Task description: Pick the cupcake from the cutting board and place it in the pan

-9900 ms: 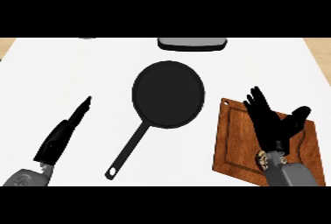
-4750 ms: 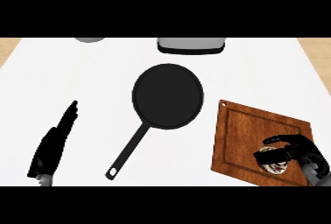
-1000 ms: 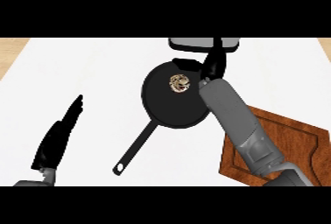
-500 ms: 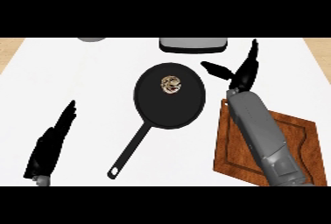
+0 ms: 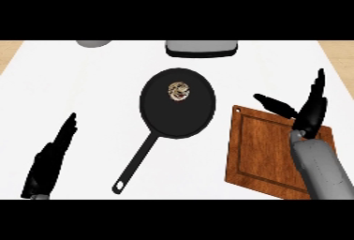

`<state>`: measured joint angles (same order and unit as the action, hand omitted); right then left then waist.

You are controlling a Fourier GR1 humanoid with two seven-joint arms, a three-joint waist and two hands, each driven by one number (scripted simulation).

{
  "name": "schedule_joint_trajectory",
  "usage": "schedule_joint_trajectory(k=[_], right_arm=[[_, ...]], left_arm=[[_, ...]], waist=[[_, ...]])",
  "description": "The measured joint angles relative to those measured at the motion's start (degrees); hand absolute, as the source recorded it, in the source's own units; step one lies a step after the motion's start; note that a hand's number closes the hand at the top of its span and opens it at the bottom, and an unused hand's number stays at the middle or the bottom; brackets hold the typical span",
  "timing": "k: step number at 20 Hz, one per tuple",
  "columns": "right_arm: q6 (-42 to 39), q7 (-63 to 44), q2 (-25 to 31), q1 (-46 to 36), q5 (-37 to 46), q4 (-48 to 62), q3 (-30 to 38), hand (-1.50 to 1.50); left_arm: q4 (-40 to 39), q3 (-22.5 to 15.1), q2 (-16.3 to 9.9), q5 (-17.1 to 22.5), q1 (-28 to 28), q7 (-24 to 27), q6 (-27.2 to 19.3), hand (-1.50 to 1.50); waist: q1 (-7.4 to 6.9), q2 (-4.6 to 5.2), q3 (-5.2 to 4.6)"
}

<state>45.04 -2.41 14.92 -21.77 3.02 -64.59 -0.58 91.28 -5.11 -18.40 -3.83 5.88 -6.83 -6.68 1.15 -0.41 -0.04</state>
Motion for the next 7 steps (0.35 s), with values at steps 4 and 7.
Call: schedule_joint_trajectory(k=[4,7], right_arm=[[-3.5,-2.3,4.3,9.5,-1.1,-11.6,0.7,-1.50],[-6.8,-3.3,6.9,15.4,-2.7,-18.1,2.5,-1.50]], left_arm=[[-0.2,0.4,0.5,-0.7,-0.6,-0.2,0.2,0.00],[-0.1,0.8,0.7,-1.1,-1.8,-1.3,0.7,0.00]], waist=[[-0.12,0.10,0.01],[-0.31,0.17,0.00]])
